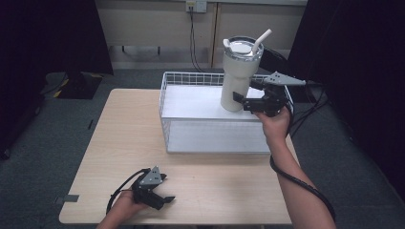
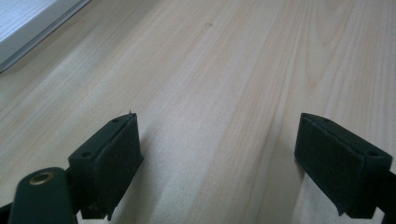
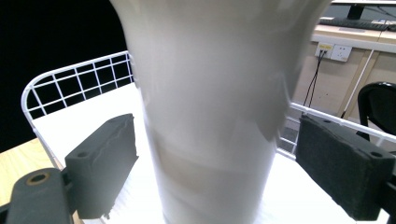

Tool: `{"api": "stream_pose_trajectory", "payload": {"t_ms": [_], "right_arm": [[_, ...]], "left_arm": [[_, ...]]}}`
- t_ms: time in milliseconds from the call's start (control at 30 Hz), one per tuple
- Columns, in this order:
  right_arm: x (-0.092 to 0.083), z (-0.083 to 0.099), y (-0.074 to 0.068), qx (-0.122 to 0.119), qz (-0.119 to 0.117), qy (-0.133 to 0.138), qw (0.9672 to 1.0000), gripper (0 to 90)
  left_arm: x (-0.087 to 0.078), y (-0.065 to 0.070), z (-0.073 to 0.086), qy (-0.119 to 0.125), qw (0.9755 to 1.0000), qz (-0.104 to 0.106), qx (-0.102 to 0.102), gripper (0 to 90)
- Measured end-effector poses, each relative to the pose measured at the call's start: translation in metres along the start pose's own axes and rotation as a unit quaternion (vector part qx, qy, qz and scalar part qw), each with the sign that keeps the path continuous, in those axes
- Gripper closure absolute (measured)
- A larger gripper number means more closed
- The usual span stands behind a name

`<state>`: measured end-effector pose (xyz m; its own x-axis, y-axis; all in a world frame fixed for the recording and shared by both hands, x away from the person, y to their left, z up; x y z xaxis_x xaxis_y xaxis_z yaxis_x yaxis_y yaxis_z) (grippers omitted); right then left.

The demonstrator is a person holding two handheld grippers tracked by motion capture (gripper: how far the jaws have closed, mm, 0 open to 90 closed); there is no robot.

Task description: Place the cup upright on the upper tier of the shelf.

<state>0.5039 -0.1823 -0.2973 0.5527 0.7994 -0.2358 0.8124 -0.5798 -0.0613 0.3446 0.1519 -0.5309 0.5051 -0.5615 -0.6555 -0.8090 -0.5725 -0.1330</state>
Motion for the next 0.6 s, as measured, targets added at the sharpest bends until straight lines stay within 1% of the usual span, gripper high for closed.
{"api": "stream_pose_trajectory", "payload": {"t_ms": [233,300,367,533,600], "right_arm": [[-0.012,0.002,-0.002,0.000,-0.006,-0.003,1.0000,12.5],[-0.016,0.003,-0.004,-0.001,-0.008,0.001,1.0000,12.6],[-0.020,0.005,-0.005,-0.003,-0.010,-0.001,1.0000,12.6],[-0.030,0.010,-0.013,-0.008,-0.020,-0.002,0.9998,12.7],[-0.034,0.012,-0.017,-0.008,-0.027,0.002,0.9996,12.9]], "left_arm": [[0.000,0.000,0.000,0.000,1.0000,0.000,0.000,13.9],[0.000,0.000,0.000,0.000,1.0000,0.000,0.000,13.9],[0.000,0.000,0.000,0.000,1.0000,0.000,0.000,13.9],[0.000,0.000,0.000,0.000,1.0000,0.000,0.000,13.9],[0.000,0.000,0.000,0.000,1.0000,0.000,0.000,13.9]]}}
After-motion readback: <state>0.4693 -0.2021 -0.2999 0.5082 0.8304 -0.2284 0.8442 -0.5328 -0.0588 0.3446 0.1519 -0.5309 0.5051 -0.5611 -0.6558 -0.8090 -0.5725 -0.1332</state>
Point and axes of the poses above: each handheld gripper's, and its own axes: x roughly forward along the jaws, z roughly out of its underside, y roughly to its right, the point moved 4 cm from there along x, roughly forward along the jaws, and after that the axes turned 13 degrees about -z, right-handed, at the moved point
